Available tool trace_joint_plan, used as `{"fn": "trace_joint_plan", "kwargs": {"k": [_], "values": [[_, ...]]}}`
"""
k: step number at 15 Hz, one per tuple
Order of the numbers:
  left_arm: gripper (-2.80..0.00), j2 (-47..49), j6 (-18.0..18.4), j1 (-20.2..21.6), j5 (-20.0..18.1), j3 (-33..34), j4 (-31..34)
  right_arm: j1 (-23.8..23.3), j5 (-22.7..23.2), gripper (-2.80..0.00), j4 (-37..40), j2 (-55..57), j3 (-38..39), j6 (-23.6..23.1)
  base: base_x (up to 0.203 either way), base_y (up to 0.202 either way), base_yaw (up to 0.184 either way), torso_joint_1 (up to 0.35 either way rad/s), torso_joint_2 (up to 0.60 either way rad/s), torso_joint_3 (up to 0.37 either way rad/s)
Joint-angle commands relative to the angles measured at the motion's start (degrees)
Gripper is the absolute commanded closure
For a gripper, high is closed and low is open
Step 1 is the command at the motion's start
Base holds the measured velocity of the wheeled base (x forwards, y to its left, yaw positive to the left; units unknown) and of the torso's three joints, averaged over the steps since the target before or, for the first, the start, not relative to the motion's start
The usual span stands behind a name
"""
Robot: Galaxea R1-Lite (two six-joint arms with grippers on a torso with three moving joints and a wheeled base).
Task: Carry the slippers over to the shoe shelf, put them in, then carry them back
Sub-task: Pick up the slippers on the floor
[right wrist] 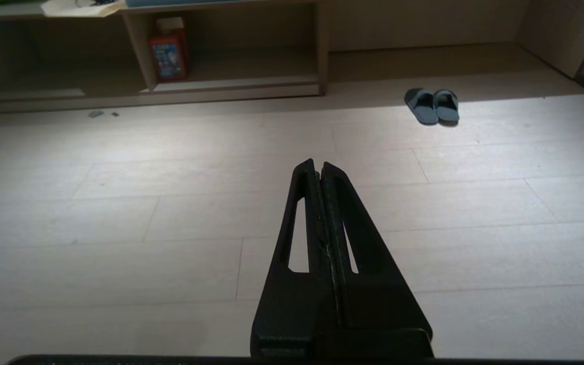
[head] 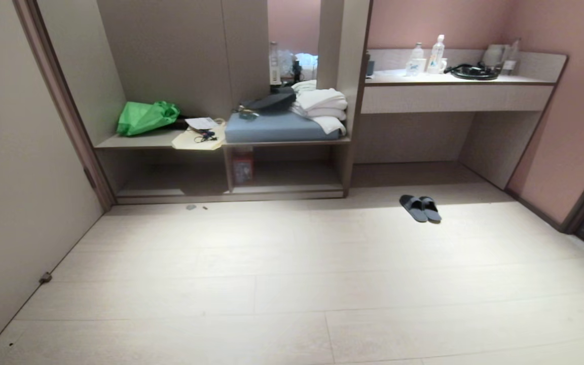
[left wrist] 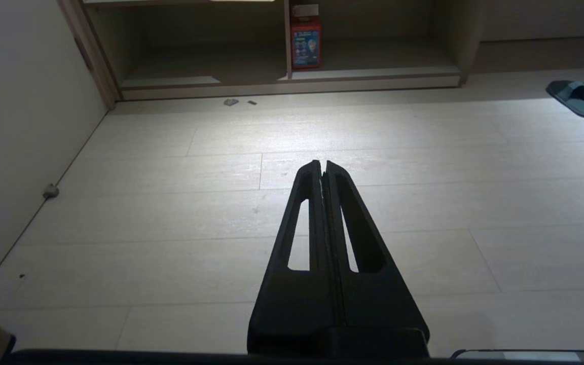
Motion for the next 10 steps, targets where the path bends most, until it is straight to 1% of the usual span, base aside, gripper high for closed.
{"fn": "trace_joint_plan", "kwargs": {"k": [1,10], "values": [[0.0,0.0,0.0,0.0,0.0,0.0,0.0,0.0,0.0,0.0,0.0,0.0,0.0,0.0,0.197,0.0,0.002,0.002,0.0,0.002],[0.0,0.0,0.1,0.0,0.0,0.0,0.1,0.0,0.0,0.0,0.0,0.0,0.0,0.1,0.195,0.0,-0.001,0.003,0.0,0.003]]}}
